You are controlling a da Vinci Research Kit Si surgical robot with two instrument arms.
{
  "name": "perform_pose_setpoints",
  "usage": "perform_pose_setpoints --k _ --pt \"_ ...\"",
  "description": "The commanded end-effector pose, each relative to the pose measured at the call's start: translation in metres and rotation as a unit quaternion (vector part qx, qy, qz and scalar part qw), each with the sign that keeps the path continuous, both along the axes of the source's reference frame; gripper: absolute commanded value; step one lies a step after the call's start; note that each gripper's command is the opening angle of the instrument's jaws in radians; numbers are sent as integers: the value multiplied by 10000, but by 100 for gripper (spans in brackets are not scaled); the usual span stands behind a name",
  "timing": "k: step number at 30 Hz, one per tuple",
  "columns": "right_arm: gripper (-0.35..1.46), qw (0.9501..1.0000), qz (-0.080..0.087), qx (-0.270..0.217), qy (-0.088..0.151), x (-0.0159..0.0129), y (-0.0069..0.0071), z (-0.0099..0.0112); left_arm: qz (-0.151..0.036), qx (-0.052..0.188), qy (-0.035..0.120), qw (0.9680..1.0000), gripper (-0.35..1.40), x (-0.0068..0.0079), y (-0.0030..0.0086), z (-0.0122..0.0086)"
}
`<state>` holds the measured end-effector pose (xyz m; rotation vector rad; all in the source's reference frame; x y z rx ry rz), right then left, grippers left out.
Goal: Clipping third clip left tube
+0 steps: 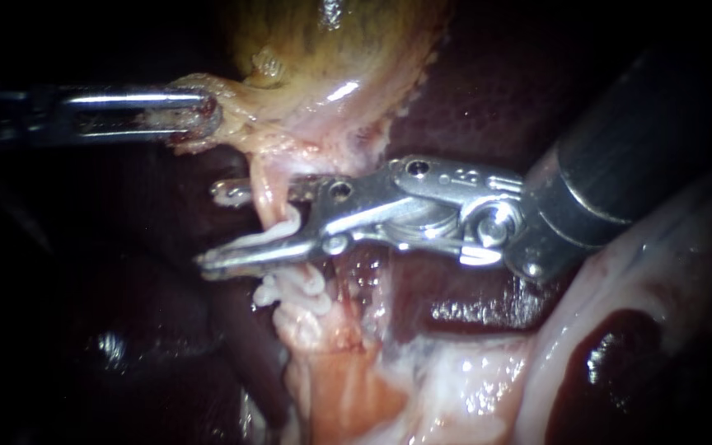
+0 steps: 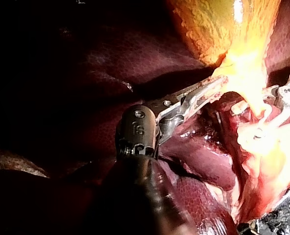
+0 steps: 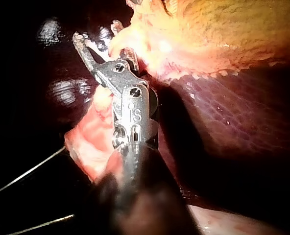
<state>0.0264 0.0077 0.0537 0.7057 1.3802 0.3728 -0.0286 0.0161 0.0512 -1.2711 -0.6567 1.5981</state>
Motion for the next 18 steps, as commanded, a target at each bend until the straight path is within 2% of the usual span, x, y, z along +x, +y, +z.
perform_pose_setpoints --k 1,8,13,16,18 --pt "41 10000 -3 -4 -2 -3 0 1 0 0 -1 10000 -35 0 0 0" --pt "27 10000 30 46 -37 -8 -1 1 0 0 -1 10000 -35 0 0 0" --pt "16 9996 34 251 -79 -11 0 0 0 1 -2 10000 -35 0 0 0" --pt "3 9993 48 366 -111 -14 0 -1 1 1 -2 10000 -35 0 0 0" --pt "-14 9987 -12 494 -99 -15 0 -1 1 2 -2 10000 -35 0 1 0"
